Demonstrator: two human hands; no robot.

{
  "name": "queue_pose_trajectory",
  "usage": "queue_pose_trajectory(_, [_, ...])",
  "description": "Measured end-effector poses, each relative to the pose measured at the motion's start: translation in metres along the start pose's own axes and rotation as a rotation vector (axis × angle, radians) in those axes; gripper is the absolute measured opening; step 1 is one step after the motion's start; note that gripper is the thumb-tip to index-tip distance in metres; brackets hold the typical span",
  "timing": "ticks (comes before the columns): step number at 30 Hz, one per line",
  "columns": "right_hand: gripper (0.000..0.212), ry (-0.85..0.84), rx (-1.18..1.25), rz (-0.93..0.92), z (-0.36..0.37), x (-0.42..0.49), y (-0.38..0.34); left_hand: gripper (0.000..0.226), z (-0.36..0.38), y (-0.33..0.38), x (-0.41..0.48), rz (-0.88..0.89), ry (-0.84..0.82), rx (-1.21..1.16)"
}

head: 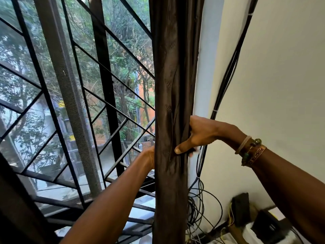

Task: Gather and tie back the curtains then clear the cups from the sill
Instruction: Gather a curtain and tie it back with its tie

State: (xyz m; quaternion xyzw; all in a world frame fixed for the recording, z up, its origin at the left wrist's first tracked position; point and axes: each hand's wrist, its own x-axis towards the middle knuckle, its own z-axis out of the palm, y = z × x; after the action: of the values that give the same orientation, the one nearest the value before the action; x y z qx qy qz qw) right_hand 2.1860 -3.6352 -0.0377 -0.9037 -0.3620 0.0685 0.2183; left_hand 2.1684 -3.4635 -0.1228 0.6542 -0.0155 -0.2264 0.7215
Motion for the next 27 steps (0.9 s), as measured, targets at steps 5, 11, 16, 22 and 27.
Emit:
queue_pose_trajectory(5, [0.050,0.092,-0.056,-0.047,0.003,-0.005,-0.001,0.032,-0.007,0.002,0.018,0.195,0.247,-0.273])
queue_pose_trajectory(11, [0.022,0.148,0.051,0.044,0.012,-0.015,0.008,0.033,-0.035,0.004,0.021,0.460,0.722,-0.627])
queue_pose_trajectory(16, [0.035,0.222,0.162,0.115,0.023,-0.010,0.019,0.010,-0.032,0.008,-0.002,0.579,0.565,-0.665])
queue_pose_trajectory(22, [0.045,0.569,0.063,0.334,0.044,0.012,0.035,0.009,-0.018,0.004,-0.025,0.647,0.381,-0.472])
queue_pose_trajectory(27, [0.053,0.706,0.137,0.415,0.044,0.012,0.034,0.008,-0.021,0.003,-0.026,0.648,0.523,-0.621])
